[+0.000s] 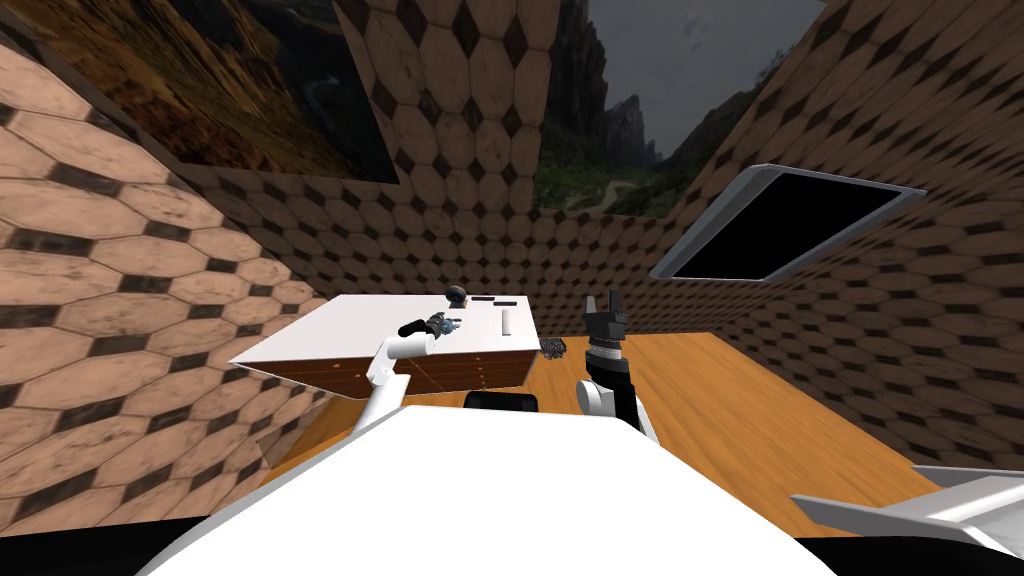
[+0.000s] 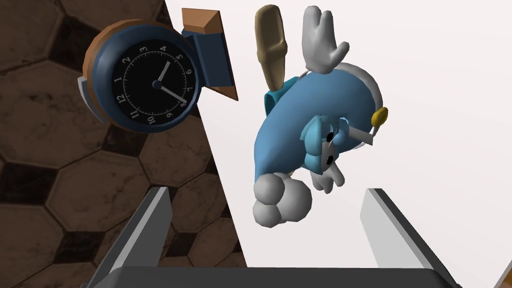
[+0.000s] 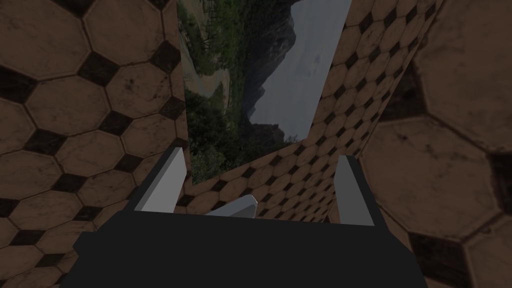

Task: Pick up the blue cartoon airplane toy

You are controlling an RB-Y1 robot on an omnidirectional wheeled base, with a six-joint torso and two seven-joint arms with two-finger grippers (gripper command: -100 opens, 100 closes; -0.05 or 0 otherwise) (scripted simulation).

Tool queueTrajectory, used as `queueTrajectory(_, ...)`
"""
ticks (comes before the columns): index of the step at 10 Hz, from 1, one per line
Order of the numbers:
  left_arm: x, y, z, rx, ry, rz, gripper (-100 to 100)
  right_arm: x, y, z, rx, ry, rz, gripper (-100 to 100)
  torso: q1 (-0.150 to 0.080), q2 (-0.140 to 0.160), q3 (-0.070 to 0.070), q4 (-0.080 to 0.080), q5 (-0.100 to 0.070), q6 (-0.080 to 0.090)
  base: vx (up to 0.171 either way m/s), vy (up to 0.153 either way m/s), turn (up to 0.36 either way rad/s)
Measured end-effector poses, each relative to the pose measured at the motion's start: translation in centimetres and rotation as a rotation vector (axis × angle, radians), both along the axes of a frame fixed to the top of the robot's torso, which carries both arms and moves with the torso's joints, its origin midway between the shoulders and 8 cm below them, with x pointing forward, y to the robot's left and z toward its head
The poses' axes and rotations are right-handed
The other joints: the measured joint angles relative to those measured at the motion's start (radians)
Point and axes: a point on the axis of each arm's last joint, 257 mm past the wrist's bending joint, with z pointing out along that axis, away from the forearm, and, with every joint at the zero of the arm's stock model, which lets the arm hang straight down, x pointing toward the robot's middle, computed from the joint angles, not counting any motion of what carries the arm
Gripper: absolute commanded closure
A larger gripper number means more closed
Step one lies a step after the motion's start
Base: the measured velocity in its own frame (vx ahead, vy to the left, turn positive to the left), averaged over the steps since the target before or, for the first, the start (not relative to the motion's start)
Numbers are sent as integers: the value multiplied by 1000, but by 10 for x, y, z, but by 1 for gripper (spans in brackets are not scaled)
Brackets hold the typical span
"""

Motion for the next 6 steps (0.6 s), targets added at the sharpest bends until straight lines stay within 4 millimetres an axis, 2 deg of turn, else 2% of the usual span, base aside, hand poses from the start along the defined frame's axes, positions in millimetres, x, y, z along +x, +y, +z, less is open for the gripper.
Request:
queueTrajectory(1, -1, 0, -1, -2, 5, 1, 0, 0, 0, 0, 0, 0, 0, 0, 0, 1, 1, 0, 0, 0, 0, 0, 0)
queueTrajectory(2, -1, 0, -1, -2, 4, 1, -100, 0, 0, 0, 0, 0, 0, 0, 0, 2, 1, 0, 0, 0, 12, 6, -3)
queueTrajectory(6, 9, 0, -11, -2, 4, 2, -100, 0, 0, 0, 0, 0, 0, 0, 1, 2, 1, 0, 0, 0, 15, 13, -3)
